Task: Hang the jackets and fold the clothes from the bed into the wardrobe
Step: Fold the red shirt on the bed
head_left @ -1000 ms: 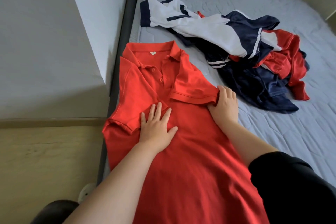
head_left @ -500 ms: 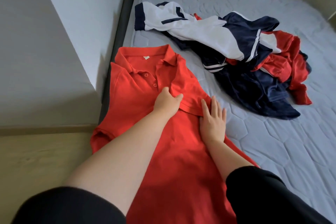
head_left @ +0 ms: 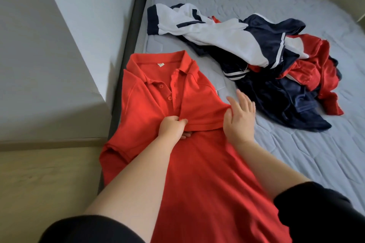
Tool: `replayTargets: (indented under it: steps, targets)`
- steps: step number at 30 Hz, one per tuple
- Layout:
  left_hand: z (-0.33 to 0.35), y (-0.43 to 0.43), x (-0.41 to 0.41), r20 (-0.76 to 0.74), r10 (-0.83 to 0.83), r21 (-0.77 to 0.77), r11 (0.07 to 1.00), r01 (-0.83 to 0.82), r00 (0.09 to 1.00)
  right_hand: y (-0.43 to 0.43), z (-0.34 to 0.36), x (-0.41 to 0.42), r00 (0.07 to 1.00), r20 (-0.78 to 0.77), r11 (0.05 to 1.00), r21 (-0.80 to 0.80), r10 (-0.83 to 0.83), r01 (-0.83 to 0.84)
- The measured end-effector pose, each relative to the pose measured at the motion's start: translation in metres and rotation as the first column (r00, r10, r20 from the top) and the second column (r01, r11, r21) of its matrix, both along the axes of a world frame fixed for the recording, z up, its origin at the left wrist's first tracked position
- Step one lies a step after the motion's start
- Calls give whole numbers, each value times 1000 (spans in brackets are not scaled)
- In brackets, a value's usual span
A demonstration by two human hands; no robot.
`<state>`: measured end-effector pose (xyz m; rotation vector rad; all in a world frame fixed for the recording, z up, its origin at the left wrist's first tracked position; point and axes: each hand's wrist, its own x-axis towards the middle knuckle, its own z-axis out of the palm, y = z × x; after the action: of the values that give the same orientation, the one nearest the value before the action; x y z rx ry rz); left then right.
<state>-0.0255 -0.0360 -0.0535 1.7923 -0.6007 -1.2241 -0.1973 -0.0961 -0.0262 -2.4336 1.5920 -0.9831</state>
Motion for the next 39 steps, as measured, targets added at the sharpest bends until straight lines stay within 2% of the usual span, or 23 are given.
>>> replayTargets:
  steps: [1, 3, 5, 7, 8, 10, 11, 13, 15, 16, 17, 19, 20, 23, 25, 27, 29, 31, 33, 34, 36, 37, 39]
  targets:
    - [-2, 0, 0, -8, -2, -14, 1000, 2, 1000, -7, 7, 8, 998, -11, 998, 6, 63, -63]
    - [-6, 1, 2, -27, -8, -29, 1000, 7, 1000, -20, 14, 27, 960, -134, 968, 85, 246, -236]
    - [-10, 1, 2, -32, -12, -41, 999, 11, 999, -33, 9, 40, 821, -401, 912, 228, 408, -342]
    - [-13, 1, 2, 12, -22, -45, 999, 22, 1000, -47, -1, 42, 702, -591, 914, 325, 397, -244]
    - [-15, 1, 2, 36, -24, -48, 999, 25, 999, -52, -3, 40, 718, -617, 932, 341, 321, -124]
    - [-16, 1, 2, 48, -11, -55, 998, 14, 999, -53, -4, 36, 848, -525, 932, 340, 75, 127]
    - [-16, 1, 3, 38, -1, -56, 998, 3, 999, -47, -4, 38, 886, -464, 936, 306, -14, 176]
    - [-15, 1, 3, 16, 13, -59, 998, -12, 1000, -25, -7, 41, 909, -416, 988, 149, 16, 51]
    - [-15, 2, 3, 50, 6, -60, 998, -3, 999, -5, -16, 32, 858, -496, 991, 81, 136, -111]
    - [-16, 3, 2, 91, -6, -56, 998, 11, 996, 0, -21, 22, 842, -526, 991, 118, 118, -65]
    - [-16, 3, 2, 134, -17, -51, 998, 24, 991, 1, -25, 10, 849, -527, 978, 196, 39, 77]
    - [-16, 5, 1, 189, -25, -47, 998, 35, 982, 1, -28, -7, 881, -436, 855, 371, -185, 363]
    - [-16, 5, 0, 206, -26, -46, 998, 37, 978, 1, -28, -11, 884, -393, 810, 414, -252, 415]
    - [-12, 6, -3, 245, -31, -43, 998, 43, 969, 13, -31, -13, 913, -321, 855, 368, -252, 366]
    - [-10, 9, -6, 287, -16, -57, 998, 34, 958, 20, -36, -20, 939, -253, 856, 405, -233, 321]
    - [-7, 13, -13, 352, 36, -85, 996, -7, 935, 19, -38, -32, 965, -89, 846, 465, -248, 261]
    - [-6, 24, -25, 448, 103, -141, 989, -43, 888, 14, -35, -45, 951, 73, 829, 514, -300, 222]
    - [-10, 43, -40, 572, 129, -258, 966, 29, 810, 9, -28, -56, 918, 103, 760, 600, -383, 250]
    - [-18, 63, -56, 789, 78, -280, 928, 244, 610, 4, -25, -64, 922, 46, 679, 690, -384, 249]
    - [-23, 72, -60, 870, 47, -238, 912, 333, 492, 3, -23, -65, 944, -17, 665, 706, -329, 245]
    - [-28, 80, -61, 917, -99, -80, 903, 422, 387, 3, -18, -66, 967, -158, 690, 678, -200, 253]
    - [-28, 81, -59, 916, -193, 14, 893, 451, 353, 3, -16, -66, 960, -202, 720, 636, -192, 278]
    - [-31, 86, -56, 916, -321, 168, 850, 499, 239, 10, -10, -69, 935, -209, 773, 527, -287, 354]
